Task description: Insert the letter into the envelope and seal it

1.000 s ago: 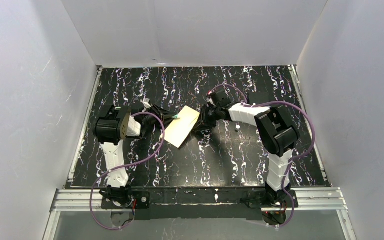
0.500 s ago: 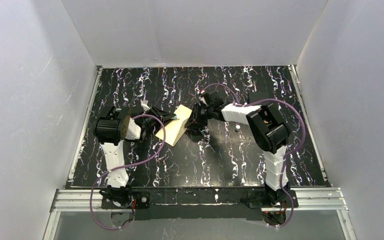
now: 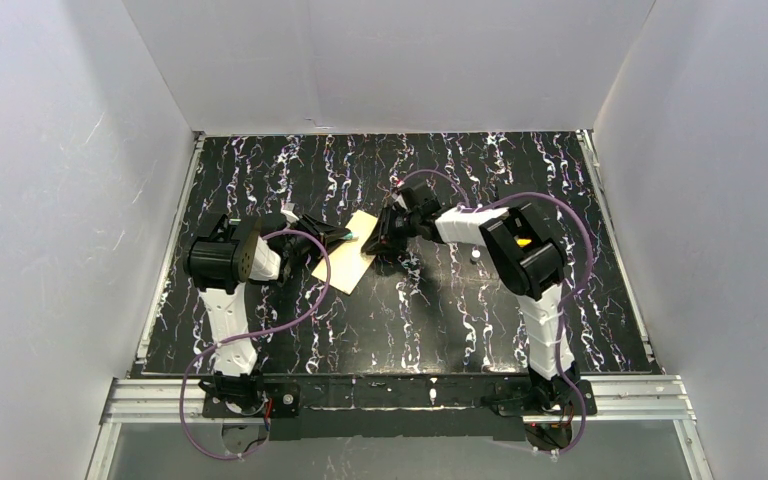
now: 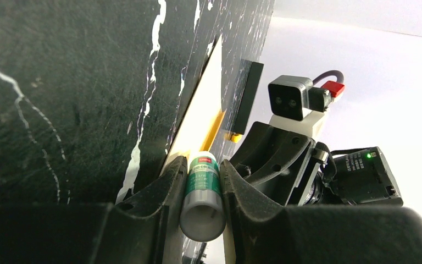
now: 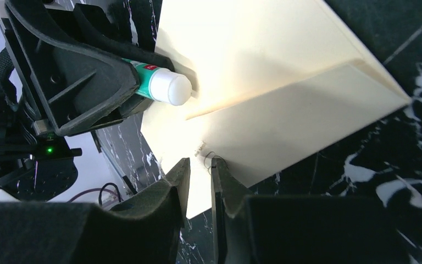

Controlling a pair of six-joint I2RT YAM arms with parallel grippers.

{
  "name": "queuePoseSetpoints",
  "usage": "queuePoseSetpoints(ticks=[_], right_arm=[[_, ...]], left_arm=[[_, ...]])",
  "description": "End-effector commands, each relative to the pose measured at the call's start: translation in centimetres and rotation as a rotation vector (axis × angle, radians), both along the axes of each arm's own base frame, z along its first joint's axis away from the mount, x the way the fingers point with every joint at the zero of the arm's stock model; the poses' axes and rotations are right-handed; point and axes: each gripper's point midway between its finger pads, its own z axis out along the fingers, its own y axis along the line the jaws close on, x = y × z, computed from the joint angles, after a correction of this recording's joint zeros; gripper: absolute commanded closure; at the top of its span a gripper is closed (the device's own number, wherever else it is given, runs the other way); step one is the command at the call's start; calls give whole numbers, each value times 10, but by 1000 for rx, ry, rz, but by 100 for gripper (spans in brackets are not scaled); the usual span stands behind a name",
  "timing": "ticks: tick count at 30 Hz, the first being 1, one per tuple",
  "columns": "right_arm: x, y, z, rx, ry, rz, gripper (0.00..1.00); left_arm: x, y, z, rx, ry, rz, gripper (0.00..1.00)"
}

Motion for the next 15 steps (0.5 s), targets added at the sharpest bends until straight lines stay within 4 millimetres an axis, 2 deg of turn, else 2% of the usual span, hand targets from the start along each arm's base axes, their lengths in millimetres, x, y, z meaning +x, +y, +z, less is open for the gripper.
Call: queuePoseSetpoints(ticks=[1, 9, 15], right_arm=[[5, 20, 13, 68, -26, 18, 72], [0, 20, -6, 19, 6, 21, 81], [-16, 21, -27, -75, -16, 117, 85]], left_arm=[[-15, 8, -27, 59, 122, 39, 100], [-16, 10, -29, 68, 128, 55, 100], [-18, 12, -33, 79, 146, 70, 100]])
